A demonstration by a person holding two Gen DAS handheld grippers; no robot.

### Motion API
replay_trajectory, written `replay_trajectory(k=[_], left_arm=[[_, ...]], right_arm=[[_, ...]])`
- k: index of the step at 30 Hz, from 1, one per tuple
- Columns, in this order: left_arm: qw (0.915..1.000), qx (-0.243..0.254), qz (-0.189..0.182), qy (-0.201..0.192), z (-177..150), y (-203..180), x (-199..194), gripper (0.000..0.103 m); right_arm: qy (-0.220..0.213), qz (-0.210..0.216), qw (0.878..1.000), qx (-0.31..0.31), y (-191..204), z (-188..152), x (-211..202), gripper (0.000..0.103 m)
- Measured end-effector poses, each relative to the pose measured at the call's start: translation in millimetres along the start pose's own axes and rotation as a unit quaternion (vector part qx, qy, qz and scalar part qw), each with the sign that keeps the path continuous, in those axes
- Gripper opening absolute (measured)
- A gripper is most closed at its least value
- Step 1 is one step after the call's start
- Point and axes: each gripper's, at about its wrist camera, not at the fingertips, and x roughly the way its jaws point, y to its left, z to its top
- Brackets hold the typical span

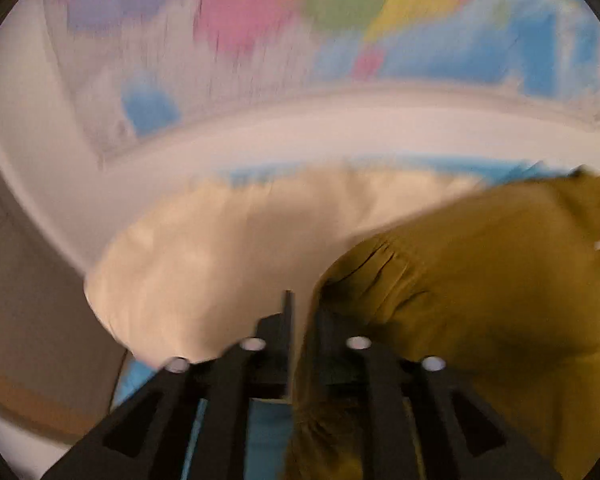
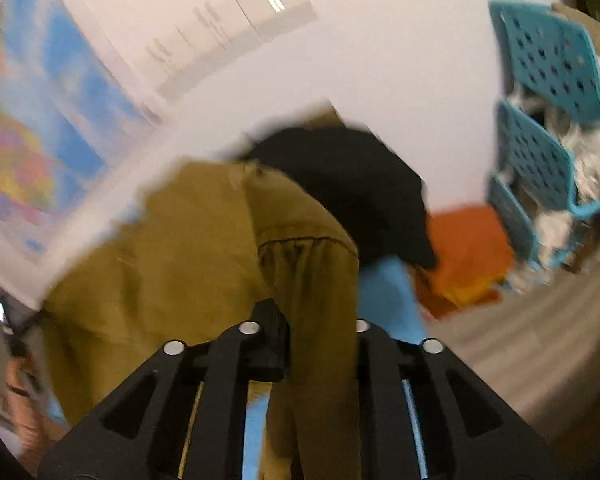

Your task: Fold large clothes

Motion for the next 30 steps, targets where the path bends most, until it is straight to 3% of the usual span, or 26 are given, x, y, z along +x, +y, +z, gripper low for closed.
replay_trajectory(k=[2, 4, 6, 9, 11, 12, 14, 17, 19, 21, 23, 25, 28, 29, 30], left_arm=[[0.9995, 0.01, 0.026, -0.018, -9, -5, 2, 0.029], [0.9978, 0.009, 0.042, -0.05, -14, -6, -15, 0.056], [0.9959, 0.008, -0.001, -0.09, -22, -3, -47, 0.059], [0.9846, 0.053, -0.06, -0.156, -45, -15, -102, 0.061], [0.9695, 0.1, -0.115, -0.192, -64, -37, -131, 0.073], [0.9626, 0.12, -0.138, -0.199, -72, -47, -138, 0.075], [0.9377, 0.181, -0.211, -0.209, -97, -81, -163, 0.075], [0.9053, 0.236, -0.302, -0.184, -122, -126, -176, 0.075], [0.8824, 0.265, -0.356, -0.156, -138, -157, -179, 0.075], [0.8609, 0.302, -0.385, -0.141, -157, -183, -185, 0.075], [0.8331, 0.336, -0.42, -0.128, -176, -208, -197, 0.075], [0.8137, 0.364, -0.435, -0.128, -192, -226, -208, 0.083], [0.7996, 0.385, -0.445, -0.119, -205, -250, -216, 0.094], [0.801, 0.389, -0.44, -0.113, -207, -258, -214, 0.094], [0.8093, 0.392, -0.424, -0.106, -209, -265, -211, 0.094]], right_arm=[[0.032, -0.023, 0.999, 0.019, -10, -10, 24, 0.045], [0.03, -0.031, 0.999, 0.023, -13, -18, 25, 0.046], [0.003, -0.042, 0.999, 0.021, -11, -22, 7, 0.065], [-0.08, -0.052, 0.995, 0.016, -2, -38, -49, 0.077], [-0.105, -0.033, 0.994, 0.002, 7, -56, -74, 0.075], [-0.104, 0.001, 0.994, -0.019, 18, -69, -83, 0.074], [-0.084, 0.062, 0.993, -0.051, 38, -93, -88, 0.073], [-0.016, 0.147, 0.986, -0.083, 64, -138, -70, 0.072], [0.03, 0.18, 0.98, -0.079, 71, -161, -48, 0.071], [0.07, 0.2, 0.975, -0.06, 72, -184, -24, 0.062], [0.089, 0.229, 0.969, -0.038, 68, -194, -12, 0.051], [0.09, 0.276, 0.957, -0.02, 68, -197, -10, 0.044], [0.076, 0.291, 0.953, -0.033, 83, -193, -16, 0.044], [0.071, 0.297, 0.952, -0.035, 89, -190, -19, 0.044], [0.071, 0.304, 0.949, -0.036, 96, -189, -21, 0.043]])
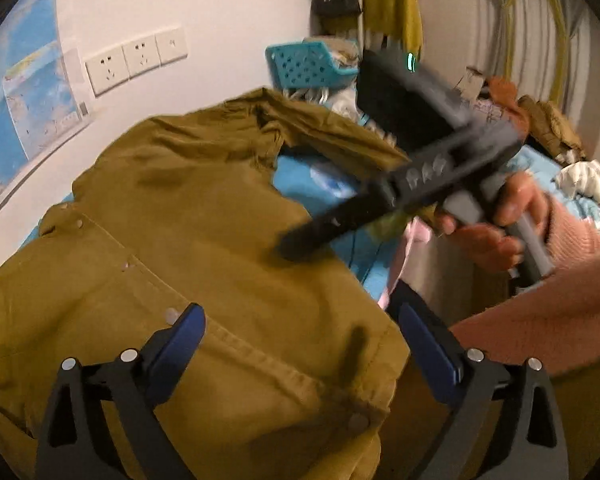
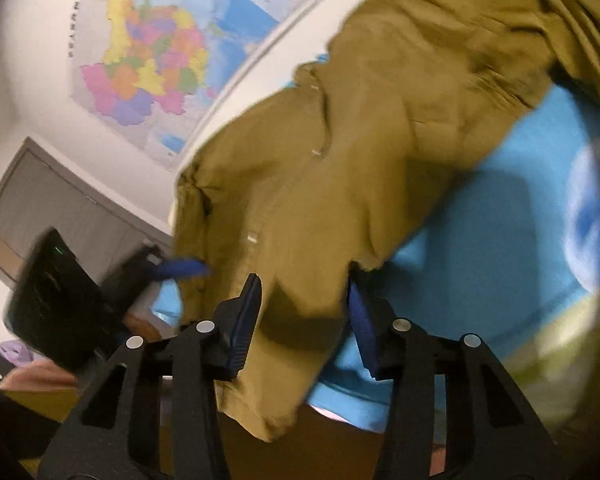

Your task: Fold large clothes

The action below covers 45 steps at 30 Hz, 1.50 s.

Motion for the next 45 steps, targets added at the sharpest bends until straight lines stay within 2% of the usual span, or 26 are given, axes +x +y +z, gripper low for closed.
replay_trajectory(k=[3, 5, 6, 7, 9, 10, 11, 12, 14, 18, 20, 21, 22, 23, 24, 28, 29, 30, 31, 32, 35, 38, 39, 40, 42, 45], left_arm=[[0.9995, -0.013, 0.018, 0.023, -2, 4, 14, 0.093], [0.9988, -0.034, 0.018, 0.031, -4, 12, 17, 0.069], [0.9979, -0.055, 0.007, 0.032, -5, 22, 14, 0.046], [0.9966, -0.076, -0.008, 0.032, -8, 32, 9, 0.028], [0.9909, -0.129, -0.03, 0.027, -12, 59, -3, 0.012], [0.9864, -0.159, -0.039, 0.017, -15, 76, -11, 0.01], [0.9804, -0.19, -0.05, 0.005, -19, 94, -19, 0.01], [0.974, -0.219, -0.056, -0.003, -24, 109, -26, 0.009], [0.9681, -0.244, -0.054, -0.013, -30, 126, -36, 0.009], [0.9635, -0.261, -0.058, -0.013, -35, 142, -38, 0.009], [0.9633, -0.262, -0.056, -0.011, -34, 144, -37, 0.009], [0.9631, -0.264, -0.054, -0.009, -34, 146, -35, 0.009], [0.9625, -0.266, -0.054, -0.007, -33, 148, -33, 0.009], [0.9617, -0.268, -0.056, -0.007, -33, 149, -34, 0.009], [0.9611, -0.271, -0.054, -0.005, -34, 152, -33, 0.009], [0.9604, -0.274, -0.049, -0.002, -33, 156, -30, 0.009], [0.9599, -0.276, -0.051, -0.001, -33, 157, -30, 0.009], [0.9598, -0.276, -0.053, 0.0, -33, 157, -29, 0.009], [0.9595, -0.277, -0.053, 0.001, -34, 157, -30, 0.009], [0.9596, -0.276, -0.053, 0.0, -33, 157, -30, 0.009], [0.9614, -0.271, -0.047, -0.005, -35, 155, -31, 0.013], [0.966, -0.253, -0.05, -0.016, -33, 148, -37, 0.024], [0.9671, -0.248, -0.054, -0.018, -31, 145, -37, 0.029], [0.9686, -0.24, -0.063, -0.019, -29, 140, -37, 0.041], [0.972, -0.22, -0.081, -0.023, -25, 131, -36, 0.053], [0.9825, -0.165, -0.085, -0.014, -21, 102, -27, 0.057]], right_arm=[[0.0, 0.003, 1.0, -0.028, 27, 13, 8, 0.042], [0.004, 0.006, 0.999, -0.042, 39, 23, 16, 0.042], [0.004, 0.0, 0.999, -0.045, 42, 25, 19, 0.042], [0.002, -0.005, 0.999, -0.049, 45, 29, 23, 0.042], [-0.013, -0.001, 0.999, -0.044, 45, 33, 18, 0.043], [-0.024, 0.006, 0.999, -0.036, 41, 34, 12, 0.045], [-0.04, 0.014, 0.999, -0.029, 36, 34, 3, 0.047], [-0.053, 0.004, 0.998, -0.022, 31, 32, -3, 0.047], [-0.059, -0.018, 0.998, -0.005, 16, 24, -12, 0.047], [-0.035, -0.064, 0.997, 0.035, -14, 2, 1, 0.047], [-0.016, -0.047, 0.998, 0.048, -18, -5, 19, 0.047], [-0.007, -0.04, 0.998, 0.043, -16, -9, 30, 0.046], [-0.008, -0.044, 0.999, 0.025, -9, -10, 36, 0.049], [-0.004, -0.051, 0.999, 0.0, 1, -11, 44, 0.058], [0.002, -0.06, 0.998, -0.024, 12, -11, 53, 0.063], [0.011, -0.117, 0.988, -0.101, 41, -11, 83, 0.061], [0.017, -0.12, 0.986, -0.117, 46, -11, 90, 0.046], [0.029, -0.114, 0.985, -0.124, 49, -11, 97, 0.015], [0.036, -0.113, 0.985, -0.125, 49, -11, 99, 0.004], [0.039, -0.111, 0.986, -0.122, 47, -11, 98, 0.004], [0.01, -0.056, 0.995, -0.078, 38, -9, 57, 0.004], [-0.054, -0.032, 0.996, -0.062, 44, -18, -19, 0.004], [-0.086, -0.034, 0.994, -0.065, 52, -25, -56, 0.004], [-0.104, -0.04, 0.991, -0.068, 58, -30, -77, 0.004], [-0.142, -0.085, 0.983, -0.075, 69, -44, -123, 0.004], [-0.153, -0.156, 0.975, -0.047, 58, -55, -151, 0.004]])
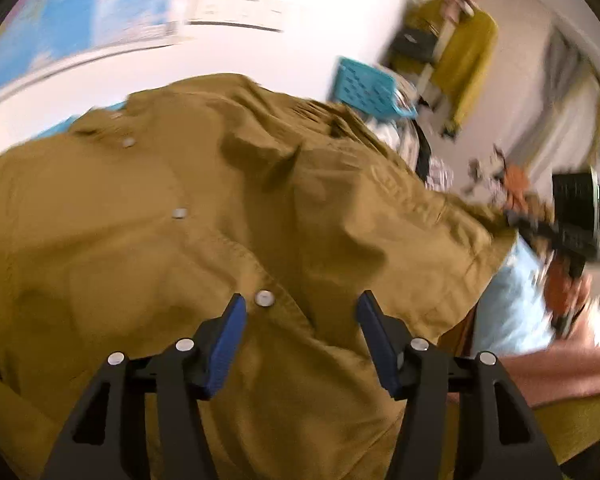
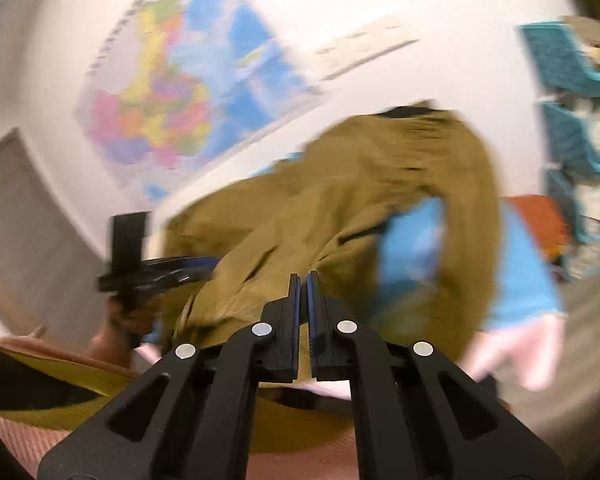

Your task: Fold large clothes

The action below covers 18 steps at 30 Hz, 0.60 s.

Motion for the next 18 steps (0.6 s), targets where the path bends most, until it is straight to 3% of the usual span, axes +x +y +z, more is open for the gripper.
replay_trajectory(k=[2, 4, 7, 9, 10, 14, 18], left_arm=[[0.9988, 0.03, -0.023, 0.03, -10, -16, 17, 0.061], [0.9965, 0.055, -0.017, 0.061, -20, -29, 32, 0.061], [0.992, 0.086, 0.005, 0.092, -39, -38, 45, 0.062], [0.9937, 0.076, 0.011, 0.082, -43, -33, 35, 0.063], [0.9949, 0.067, 0.017, 0.073, -43, -29, 28, 0.066], [0.9965, -0.006, 0.083, 0.006, -42, 8, -18, 0.068], [0.9813, -0.073, 0.172, -0.048, -51, 41, -65, 0.074]], right_arm=[[0.028, -0.031, 0.999, 0.025, -18, -9, 7, 0.004], [0.068, -0.086, 0.993, 0.036, -31, -15, 18, 0.005], [0.078, -0.11, 0.991, 0.024, -33, -10, 22, 0.017], [0.036, -0.097, 0.995, -0.008, -18, 10, 15, 0.048], [0.025, -0.096, 0.995, -0.025, -9, 18, 17, 0.05], [0.03, -0.076, 0.993, -0.091, 13, 40, 53, 0.048], [0.103, -0.081, 0.989, -0.069, -3, 41, 116, 0.043]])
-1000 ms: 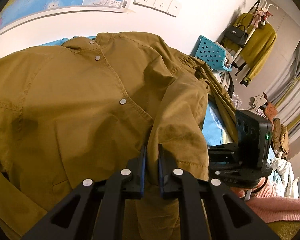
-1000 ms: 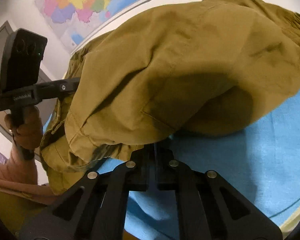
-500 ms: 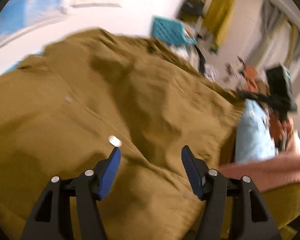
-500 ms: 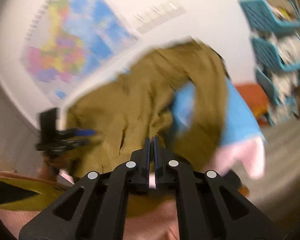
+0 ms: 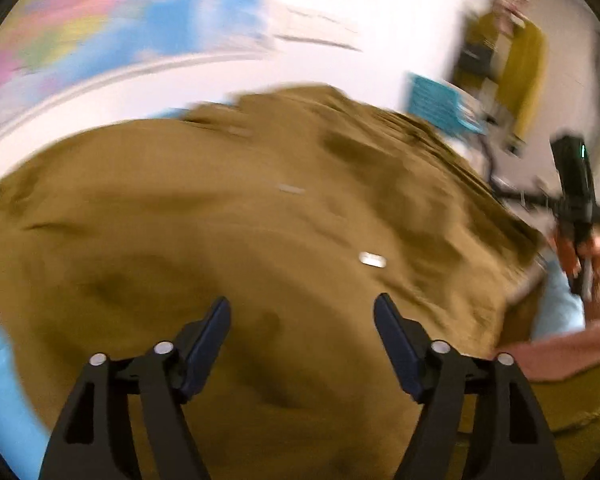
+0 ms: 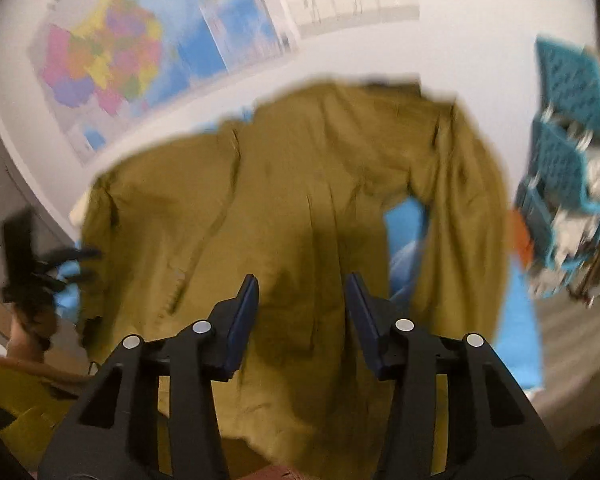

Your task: Fold large clothes

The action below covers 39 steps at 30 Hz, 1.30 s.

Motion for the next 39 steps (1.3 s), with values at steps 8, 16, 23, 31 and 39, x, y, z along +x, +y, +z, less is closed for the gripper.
replay_trajectory(k=[8, 16, 23, 31, 39], left_arm=[[0.995, -0.047, 0.084, 0.025, -10, 42, 1, 0.074], [0.9991, -0.005, 0.039, -0.013, 26, 8, 21, 0.075], [0.9997, 0.023, 0.01, -0.002, 53, -21, 52, 0.077], [0.9988, 0.044, -0.024, 0.0, 75, -31, 68, 0.077], [0.9948, 0.058, -0.075, -0.037, 105, -33, 61, 0.077]], right_arm=[[0.022, -0.018, 0.999, 0.018, -36, -2, -3, 0.048], [-0.026, -0.08, 0.994, 0.075, -103, 37, -33, 0.082], [0.068, -0.035, 0.993, 0.095, -132, 46, 28, 0.033], [0.0, -0.003, 0.999, 0.043, -98, 103, -53, 0.009], [0.009, 0.081, 0.993, -0.083, 30, 161, -76, 0.009]])
